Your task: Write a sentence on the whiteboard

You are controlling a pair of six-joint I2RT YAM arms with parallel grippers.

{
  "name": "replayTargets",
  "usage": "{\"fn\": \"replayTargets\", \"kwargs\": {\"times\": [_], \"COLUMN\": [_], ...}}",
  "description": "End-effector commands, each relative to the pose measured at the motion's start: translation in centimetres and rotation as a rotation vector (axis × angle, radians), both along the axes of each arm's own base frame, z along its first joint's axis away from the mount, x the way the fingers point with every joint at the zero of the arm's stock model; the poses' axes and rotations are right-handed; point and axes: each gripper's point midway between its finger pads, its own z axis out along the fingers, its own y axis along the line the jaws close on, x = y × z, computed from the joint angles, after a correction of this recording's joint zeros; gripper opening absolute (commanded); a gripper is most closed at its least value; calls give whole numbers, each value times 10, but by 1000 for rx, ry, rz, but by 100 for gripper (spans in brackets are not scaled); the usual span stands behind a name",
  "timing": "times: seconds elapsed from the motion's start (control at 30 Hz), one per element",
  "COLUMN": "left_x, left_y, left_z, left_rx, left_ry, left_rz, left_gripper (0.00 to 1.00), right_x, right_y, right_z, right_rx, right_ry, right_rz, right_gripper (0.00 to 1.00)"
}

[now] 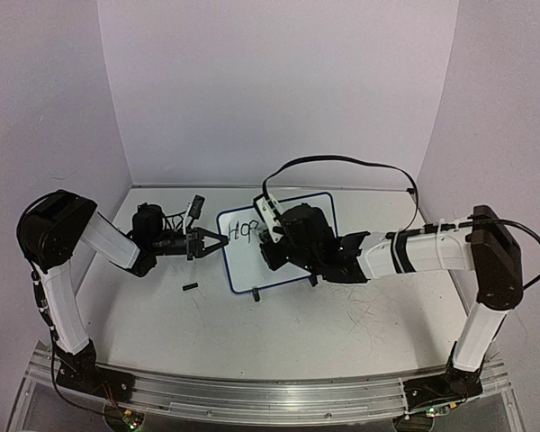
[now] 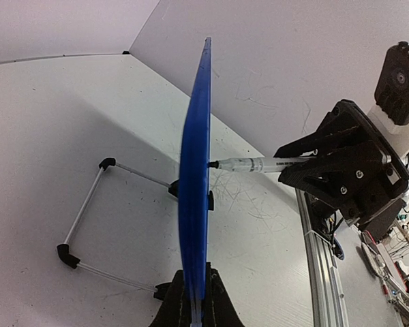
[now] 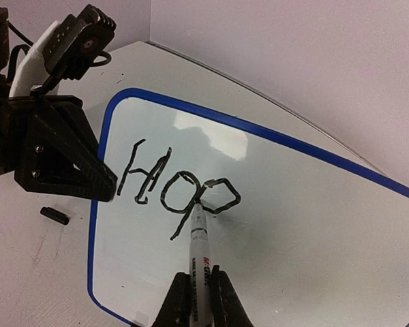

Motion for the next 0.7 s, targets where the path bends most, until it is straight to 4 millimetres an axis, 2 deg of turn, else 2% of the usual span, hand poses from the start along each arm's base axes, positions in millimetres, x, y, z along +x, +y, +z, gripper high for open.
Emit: {"fn": "replayTargets", "kwargs": {"times": [0.0, 0.13, 0.33, 0.67], "left_x": [-3, -3, -3, -3], "left_y": [-4, -5, -4, -4], "left_z": [-12, -12, -13, -13], "left_rx": [43, 43, 45, 44], "left_ry": [7, 5, 6, 6], "left_rz": [-6, -9, -7, -7], "left_gripper": [0, 0, 0, 0], "right_x": [-8, 0, 4, 6], "right_y": [-16, -31, -16, -13], "right_z": [52, 32, 27, 18], "right_rx": [119, 109, 102, 91], "right_ry": [-62, -10, -2, 4], "right_rz": [-10, -30, 6, 5], "right_gripper": [0, 0, 0, 0]}}
